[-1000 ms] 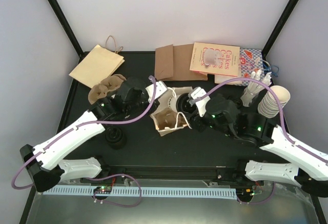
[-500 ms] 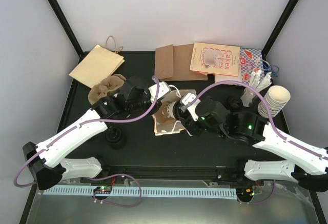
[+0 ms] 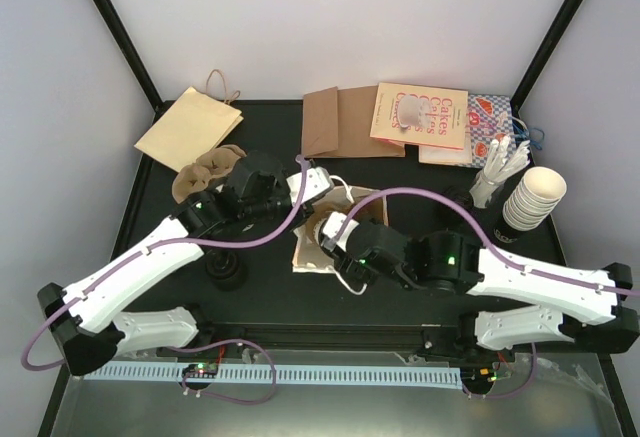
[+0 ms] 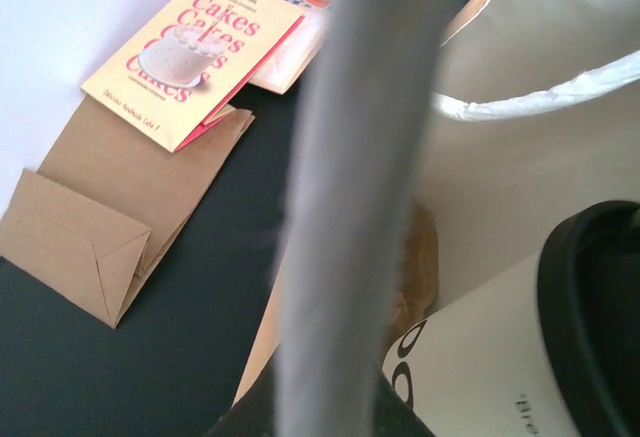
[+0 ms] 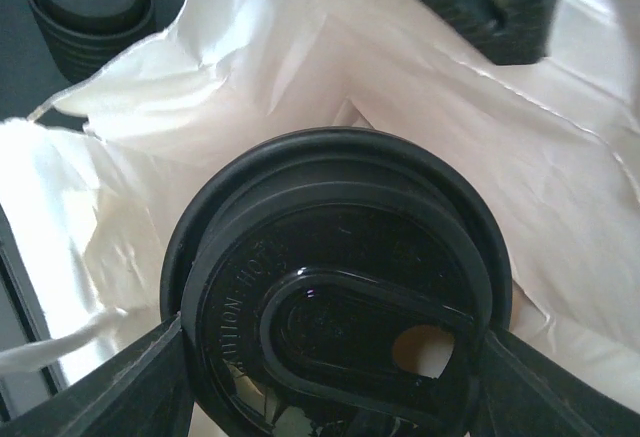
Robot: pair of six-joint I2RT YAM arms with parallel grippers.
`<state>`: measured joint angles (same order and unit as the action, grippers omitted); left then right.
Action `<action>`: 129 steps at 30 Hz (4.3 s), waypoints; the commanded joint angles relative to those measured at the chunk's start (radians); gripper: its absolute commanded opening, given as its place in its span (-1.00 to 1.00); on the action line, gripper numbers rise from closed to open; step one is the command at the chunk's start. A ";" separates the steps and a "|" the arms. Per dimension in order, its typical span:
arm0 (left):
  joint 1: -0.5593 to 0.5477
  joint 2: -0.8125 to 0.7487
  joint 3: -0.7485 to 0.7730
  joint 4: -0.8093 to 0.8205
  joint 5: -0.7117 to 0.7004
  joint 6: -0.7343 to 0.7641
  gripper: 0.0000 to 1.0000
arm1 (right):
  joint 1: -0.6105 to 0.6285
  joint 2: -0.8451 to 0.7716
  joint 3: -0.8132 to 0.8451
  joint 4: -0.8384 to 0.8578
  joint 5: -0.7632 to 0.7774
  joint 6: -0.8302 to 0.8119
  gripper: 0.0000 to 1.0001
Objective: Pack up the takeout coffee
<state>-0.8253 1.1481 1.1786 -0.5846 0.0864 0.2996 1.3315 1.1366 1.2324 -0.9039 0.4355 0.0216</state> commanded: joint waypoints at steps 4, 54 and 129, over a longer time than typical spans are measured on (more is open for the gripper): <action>-0.012 -0.085 -0.039 0.008 0.112 0.083 -0.97 | 0.078 0.035 -0.070 0.096 0.152 -0.052 0.33; 0.332 0.264 0.157 -0.147 0.304 -0.505 0.59 | 0.269 -0.028 -0.478 0.363 0.359 -0.247 0.30; 0.283 0.916 0.222 -0.049 0.754 -0.475 -0.33 | 0.120 0.166 -0.468 0.536 0.523 -0.576 0.23</action>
<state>-0.5312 2.0628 1.4147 -0.5610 0.7872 -0.1936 1.4723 1.3098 0.7738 -0.4477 0.8349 -0.4973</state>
